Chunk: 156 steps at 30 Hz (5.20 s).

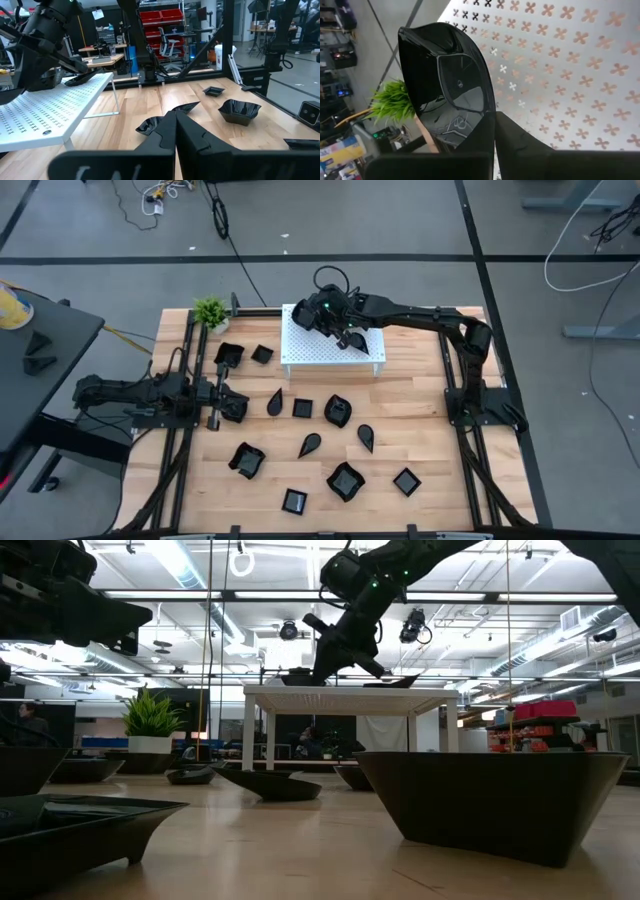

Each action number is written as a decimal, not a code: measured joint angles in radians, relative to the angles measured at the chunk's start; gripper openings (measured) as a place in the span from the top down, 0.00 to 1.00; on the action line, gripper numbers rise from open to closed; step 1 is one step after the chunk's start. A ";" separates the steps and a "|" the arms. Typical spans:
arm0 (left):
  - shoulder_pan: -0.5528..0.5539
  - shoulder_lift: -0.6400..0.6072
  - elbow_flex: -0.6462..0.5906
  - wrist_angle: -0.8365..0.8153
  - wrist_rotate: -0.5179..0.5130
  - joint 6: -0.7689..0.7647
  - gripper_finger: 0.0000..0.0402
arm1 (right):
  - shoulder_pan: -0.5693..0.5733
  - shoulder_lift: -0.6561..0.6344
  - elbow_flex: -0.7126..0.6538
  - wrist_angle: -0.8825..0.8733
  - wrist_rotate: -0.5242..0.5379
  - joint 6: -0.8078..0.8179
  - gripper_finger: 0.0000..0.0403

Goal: Pick & Place Mini shaped plates
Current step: Put the leaf-shaped plate on the shelf, then stack the drop-shaped plate on top of the drop-shaped plate on the shelf

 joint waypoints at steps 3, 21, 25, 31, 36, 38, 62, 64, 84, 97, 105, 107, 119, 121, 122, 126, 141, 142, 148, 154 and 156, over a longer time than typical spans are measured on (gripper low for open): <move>0.000 0.000 0.000 0.000 0.000 0.000 0.99 | 0.000 0.000 0.000 -0.004 0.000 -0.001 0.99; 0.000 0.000 0.000 0.000 0.000 0.000 0.99 | -0.008 0.035 0.000 0.003 -0.020 -0.002 0.99; 0.000 0.000 0.000 0.000 0.000 0.000 0.99 | -0.011 0.035 0.000 0.003 -0.022 -0.002 0.99; 0.000 0.000 0.000 0.000 0.000 0.000 0.99 | -0.011 0.035 0.000 0.019 -0.026 -0.014 0.96; 0.000 0.000 0.000 0.000 0.000 0.000 0.99 | -0.011 0.035 0.000 0.048 -0.025 -0.028 0.92; 0.000 0.000 0.000 0.000 0.000 0.000 0.99 | -0.011 0.035 0.000 0.049 -0.026 -0.028 0.91; 0.000 0.000 0.000 0.000 0.000 0.000 0.99 | 0.017 -0.021 0.000 0.040 -0.078 -0.176 0.82; 0.000 0.000 0.000 0.000 0.000 0.000 0.99 | 0.025 -0.041 0.000 0.039 -0.077 -0.243 0.82; 0.000 0.000 0.000 0.000 0.000 0.000 0.99 | 0.074 -0.321 -0.301 0.055 -0.133 -0.493 0.83; 0.000 0.000 0.000 0.000 0.000 0.000 0.99 | 0.151 -0.579 -0.647 0.056 -0.193 -0.546 0.83; 0.000 0.000 0.000 0.000 0.000 0.000 0.99 | 0.212 -0.693 -0.762 0.032 -0.237 -0.638 0.83; 0.000 0.000 0.000 0.000 0.000 0.000 0.99 | 0.224 -0.716 -0.783 0.021 -0.262 -0.672 0.83; 0.000 0.000 0.000 0.000 0.000 0.000 0.99 | 0.339 -0.751 -0.833 -0.120 -0.314 -0.693 0.83; 0.000 0.000 0.000 0.000 0.000 0.000 0.99 | 0.364 -0.751 -0.833 -0.138 -0.313 -0.675 0.83; 0.000 0.000 0.000 0.000 0.000 0.000 0.99 | 0.376 -0.751 -0.833 -0.141 -0.312 -0.671 0.83; 0.000 0.000 0.000 0.000 0.000 0.000 0.99 | 0.421 -0.750 -0.833 -0.144 -0.313 -0.613 0.83; 0.000 0.000 0.000 0.000 0.000 0.000 0.99 | 0.571 -0.622 -0.833 -0.105 -0.286 -0.236 0.83; 0.000 0.000 0.000 0.000 0.000 0.000 0.99 | 0.580 -0.608 -0.833 -0.095 -0.287 -0.222 0.83; 0.000 0.000 0.000 0.000 0.000 0.000 0.99 | 0.630 -0.530 -0.833 -0.024 -0.289 -0.109 0.83; 0.000 0.000 0.000 0.000 0.000 0.000 0.99 | 0.663 -0.461 -0.833 0.035 -0.278 -0.008 0.82; 0.000 0.000 0.000 0.000 0.000 0.000 0.99 | 0.672 -0.445 -0.833 0.051 -0.259 0.029 0.80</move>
